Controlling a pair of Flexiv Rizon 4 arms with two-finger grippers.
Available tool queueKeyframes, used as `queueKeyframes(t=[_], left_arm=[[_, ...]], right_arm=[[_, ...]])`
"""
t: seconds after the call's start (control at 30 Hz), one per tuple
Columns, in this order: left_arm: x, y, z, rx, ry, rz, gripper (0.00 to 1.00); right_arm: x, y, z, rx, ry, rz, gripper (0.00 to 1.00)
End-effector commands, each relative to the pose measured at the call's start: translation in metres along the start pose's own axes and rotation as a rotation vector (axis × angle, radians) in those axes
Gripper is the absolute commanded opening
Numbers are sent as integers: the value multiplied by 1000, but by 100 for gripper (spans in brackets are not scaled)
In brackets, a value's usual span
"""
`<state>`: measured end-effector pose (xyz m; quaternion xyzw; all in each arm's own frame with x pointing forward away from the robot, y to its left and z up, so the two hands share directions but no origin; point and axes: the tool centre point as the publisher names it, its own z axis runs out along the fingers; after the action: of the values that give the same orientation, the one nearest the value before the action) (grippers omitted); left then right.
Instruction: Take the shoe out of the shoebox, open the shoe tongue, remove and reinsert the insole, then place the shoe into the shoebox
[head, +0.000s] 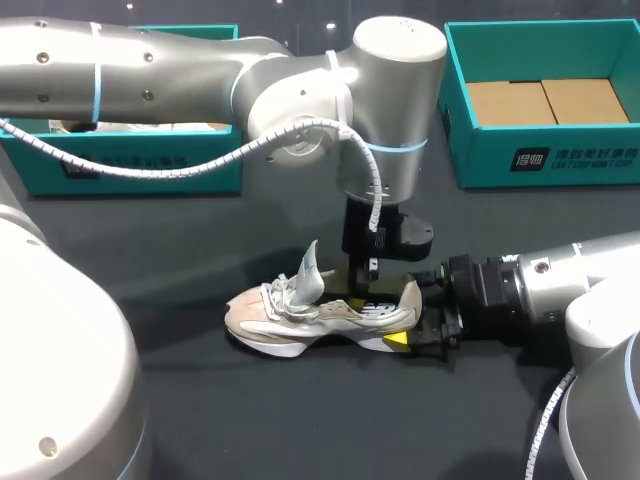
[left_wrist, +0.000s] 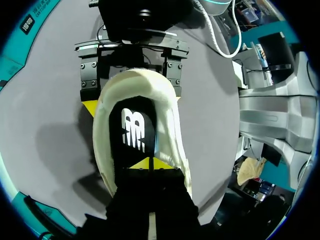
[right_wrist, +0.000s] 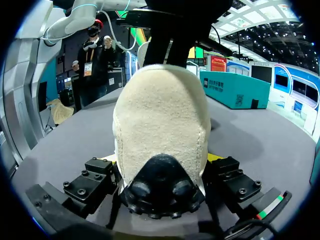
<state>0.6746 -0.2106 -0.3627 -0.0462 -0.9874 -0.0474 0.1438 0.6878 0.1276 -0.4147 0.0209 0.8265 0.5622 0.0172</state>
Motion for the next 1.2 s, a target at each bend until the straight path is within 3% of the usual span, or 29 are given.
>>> queueKeyframes(t=[0.03, 0.5, 0.8, 0.93, 1.0, 1.2], left_arm=[[-1, 1, 8, -3, 17, 2, 0], [19, 34, 28, -3, -24, 14, 0], [22, 34, 34, 14, -58, -1, 0], [20, 32, 39, 13, -81, -17, 7], [19, 31, 39, 16, -100, -27, 19], [16, 27, 41, 30, -159, -48, 26]], right_arm=[[-1, -1, 2, 5, 0, 1, 0], [-1, -1, 2, 5, 0, 1, 0], [-1, -1, 2, 5, 0, 1, 0], [-1, -1, 2, 5, 0, 1, 0], [-1, -1, 2, 5, 0, 1, 0], [-1, -1, 2, 5, 0, 1, 0]])
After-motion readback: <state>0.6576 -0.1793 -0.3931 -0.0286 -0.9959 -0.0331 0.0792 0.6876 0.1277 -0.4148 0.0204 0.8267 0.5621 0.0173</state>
